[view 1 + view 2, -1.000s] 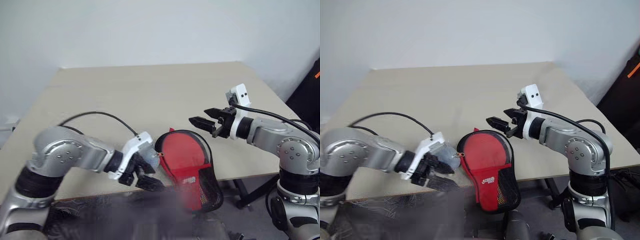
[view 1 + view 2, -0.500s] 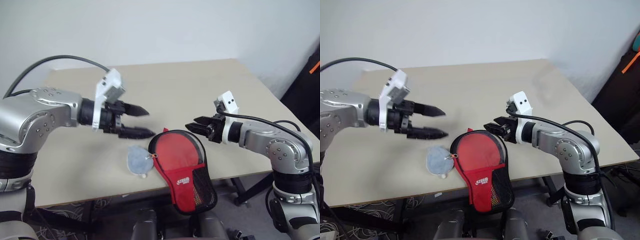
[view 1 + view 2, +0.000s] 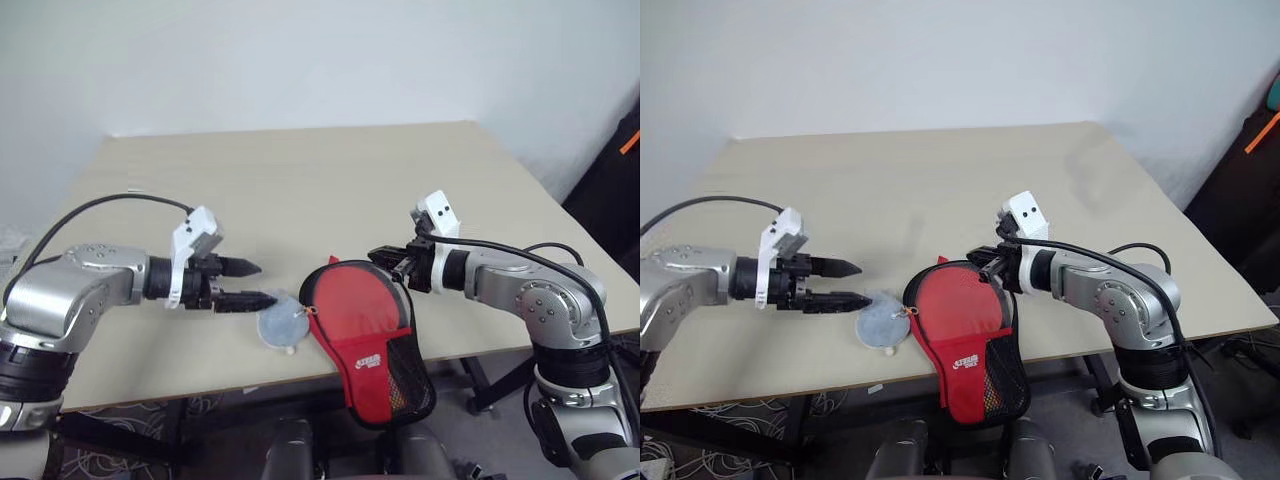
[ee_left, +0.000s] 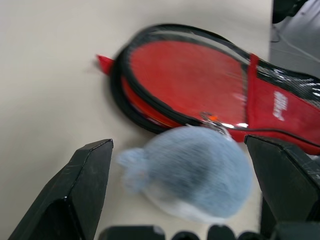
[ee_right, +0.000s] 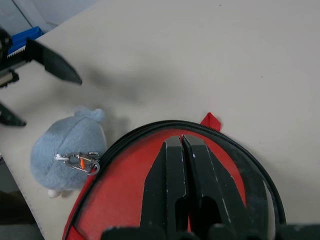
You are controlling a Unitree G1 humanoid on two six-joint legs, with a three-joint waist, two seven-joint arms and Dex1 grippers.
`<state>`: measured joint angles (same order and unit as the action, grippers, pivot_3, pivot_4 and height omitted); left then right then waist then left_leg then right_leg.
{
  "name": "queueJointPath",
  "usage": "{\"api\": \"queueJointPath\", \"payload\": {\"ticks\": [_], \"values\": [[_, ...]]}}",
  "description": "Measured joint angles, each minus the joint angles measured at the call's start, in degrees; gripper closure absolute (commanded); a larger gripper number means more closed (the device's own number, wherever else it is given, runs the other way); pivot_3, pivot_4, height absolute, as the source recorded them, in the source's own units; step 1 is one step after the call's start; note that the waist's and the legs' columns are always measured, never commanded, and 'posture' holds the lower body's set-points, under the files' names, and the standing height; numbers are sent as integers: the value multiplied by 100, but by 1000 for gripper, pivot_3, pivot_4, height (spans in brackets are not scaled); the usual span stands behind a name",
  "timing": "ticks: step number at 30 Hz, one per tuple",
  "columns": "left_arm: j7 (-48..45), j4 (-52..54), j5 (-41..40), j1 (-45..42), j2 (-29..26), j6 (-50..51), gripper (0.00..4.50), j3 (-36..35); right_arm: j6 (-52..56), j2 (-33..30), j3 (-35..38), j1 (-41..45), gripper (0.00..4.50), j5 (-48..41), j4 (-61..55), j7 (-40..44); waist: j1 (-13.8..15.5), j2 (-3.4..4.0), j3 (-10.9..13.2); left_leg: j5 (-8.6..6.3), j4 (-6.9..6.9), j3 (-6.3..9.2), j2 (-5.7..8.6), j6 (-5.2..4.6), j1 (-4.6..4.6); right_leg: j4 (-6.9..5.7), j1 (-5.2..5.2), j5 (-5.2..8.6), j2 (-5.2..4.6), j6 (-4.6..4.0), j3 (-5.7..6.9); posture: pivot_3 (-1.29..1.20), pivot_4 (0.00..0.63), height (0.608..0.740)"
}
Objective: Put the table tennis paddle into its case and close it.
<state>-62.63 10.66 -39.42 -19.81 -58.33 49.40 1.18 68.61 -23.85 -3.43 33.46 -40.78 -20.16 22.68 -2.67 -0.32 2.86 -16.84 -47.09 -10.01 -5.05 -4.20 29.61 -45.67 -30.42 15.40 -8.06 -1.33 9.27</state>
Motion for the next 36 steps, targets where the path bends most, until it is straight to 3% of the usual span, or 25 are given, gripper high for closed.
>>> {"api": "queueJointPath", "payload": {"ticks": [11, 26, 36], "values": [[-83, 91, 87, 566, 139, -111, 0, -54, 39, 31, -8, 13, 4449, 53, 72, -3, 0, -1, 0, 0, 0, -2, -1, 0, 0, -1, 0, -5, 3, 8, 1, 0, 0, 654], [-93, -41, 760, 521, 666, -483, 0, 249, 77, 62, -1, 192, 4449, 114, 180, -16, 0, -4, -3, 0, -1, -6, 0, 0, -3, -3, 3, -6, 3, 9, 0, 0, 0, 654], [-157, -16, 998, 544, 648, -577, 0, 390, 93, 127, 52, 240, 4449, 148, 190, -68, 0, -3, -3, 0, -1, -6, 0, 0, -6, -3, 6, -6, 3, 10, 0, 0, 0, 654]]}}
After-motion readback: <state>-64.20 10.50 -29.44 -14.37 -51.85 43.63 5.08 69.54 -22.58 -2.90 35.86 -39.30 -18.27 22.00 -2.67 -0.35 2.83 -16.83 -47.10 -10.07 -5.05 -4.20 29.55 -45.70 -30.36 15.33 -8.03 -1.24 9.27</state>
